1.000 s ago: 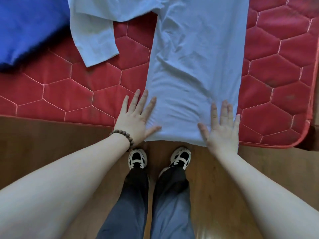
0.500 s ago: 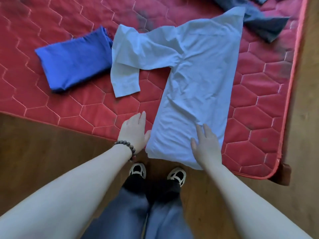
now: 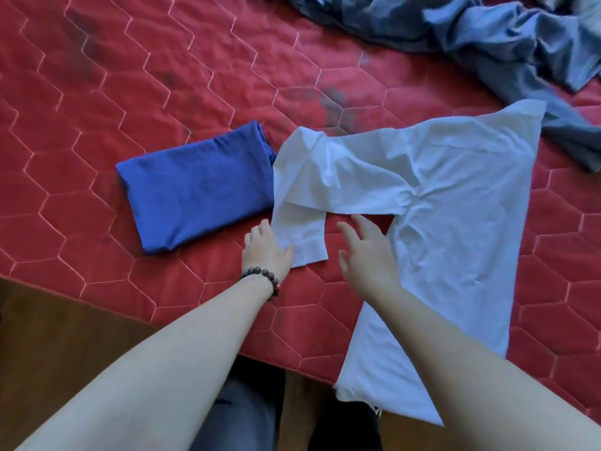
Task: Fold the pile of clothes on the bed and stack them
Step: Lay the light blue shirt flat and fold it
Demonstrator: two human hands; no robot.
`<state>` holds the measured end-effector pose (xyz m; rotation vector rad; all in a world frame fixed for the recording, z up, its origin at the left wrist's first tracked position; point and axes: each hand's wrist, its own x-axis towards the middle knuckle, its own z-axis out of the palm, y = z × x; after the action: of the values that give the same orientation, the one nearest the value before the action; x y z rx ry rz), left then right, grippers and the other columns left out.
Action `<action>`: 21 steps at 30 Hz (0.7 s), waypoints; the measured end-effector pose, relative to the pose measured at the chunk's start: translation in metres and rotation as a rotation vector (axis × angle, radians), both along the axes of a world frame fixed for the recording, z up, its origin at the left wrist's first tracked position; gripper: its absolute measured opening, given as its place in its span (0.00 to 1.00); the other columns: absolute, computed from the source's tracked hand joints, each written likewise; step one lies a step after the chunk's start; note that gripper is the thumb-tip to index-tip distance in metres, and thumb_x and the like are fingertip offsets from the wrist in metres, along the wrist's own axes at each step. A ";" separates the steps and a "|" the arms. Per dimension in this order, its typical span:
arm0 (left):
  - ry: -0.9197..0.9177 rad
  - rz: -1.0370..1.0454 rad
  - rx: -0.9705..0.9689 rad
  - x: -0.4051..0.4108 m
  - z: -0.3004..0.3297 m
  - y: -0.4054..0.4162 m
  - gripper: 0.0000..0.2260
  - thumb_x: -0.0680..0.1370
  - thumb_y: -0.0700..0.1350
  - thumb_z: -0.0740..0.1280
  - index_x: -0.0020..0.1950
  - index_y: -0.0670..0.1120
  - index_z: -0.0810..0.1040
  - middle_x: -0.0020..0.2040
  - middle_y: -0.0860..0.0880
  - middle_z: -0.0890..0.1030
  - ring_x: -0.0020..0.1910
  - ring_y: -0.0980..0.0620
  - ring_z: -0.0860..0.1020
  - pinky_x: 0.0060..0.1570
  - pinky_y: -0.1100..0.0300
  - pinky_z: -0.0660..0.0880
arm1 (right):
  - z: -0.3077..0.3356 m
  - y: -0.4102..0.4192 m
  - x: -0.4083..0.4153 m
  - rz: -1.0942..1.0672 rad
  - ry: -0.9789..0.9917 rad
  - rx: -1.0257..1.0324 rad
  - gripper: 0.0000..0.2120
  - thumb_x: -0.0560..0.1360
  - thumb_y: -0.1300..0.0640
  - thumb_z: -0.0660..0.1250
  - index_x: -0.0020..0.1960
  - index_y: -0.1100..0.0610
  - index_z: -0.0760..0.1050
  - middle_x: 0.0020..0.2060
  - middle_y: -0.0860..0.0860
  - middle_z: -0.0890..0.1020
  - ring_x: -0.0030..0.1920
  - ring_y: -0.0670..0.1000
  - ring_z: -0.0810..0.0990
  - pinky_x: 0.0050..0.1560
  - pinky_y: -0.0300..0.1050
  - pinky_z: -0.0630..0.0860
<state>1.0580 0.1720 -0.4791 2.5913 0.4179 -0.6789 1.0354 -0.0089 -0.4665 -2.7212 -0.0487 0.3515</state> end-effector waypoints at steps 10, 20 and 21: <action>-0.235 -0.094 -0.344 0.064 0.001 0.015 0.07 0.79 0.38 0.63 0.42 0.43 0.69 0.38 0.43 0.75 0.41 0.37 0.76 0.37 0.52 0.64 | -0.015 0.074 0.101 0.109 -0.036 -0.244 0.39 0.72 0.57 0.71 0.77 0.43 0.55 0.75 0.60 0.61 0.74 0.62 0.61 0.70 0.69 0.57; -0.420 -0.282 -0.336 0.109 0.053 0.030 0.09 0.79 0.49 0.64 0.48 0.44 0.75 0.33 0.47 0.78 0.33 0.41 0.77 0.32 0.54 0.69 | 0.029 0.055 0.148 0.010 -0.270 -0.051 0.04 0.67 0.64 0.64 0.41 0.61 0.76 0.32 0.55 0.78 0.28 0.60 0.76 0.28 0.45 0.70; -0.450 -0.300 -0.322 0.117 0.060 0.034 0.12 0.78 0.54 0.63 0.46 0.45 0.75 0.31 0.48 0.78 0.31 0.43 0.77 0.31 0.55 0.70 | 0.033 0.049 0.152 -0.028 -0.279 -0.055 0.03 0.67 0.65 0.65 0.41 0.61 0.76 0.31 0.56 0.78 0.27 0.60 0.74 0.25 0.45 0.68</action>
<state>1.1754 0.2055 -0.4191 2.4121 -0.2086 -0.2103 1.1869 0.0399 -0.4335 -2.8026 -0.0781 -0.0370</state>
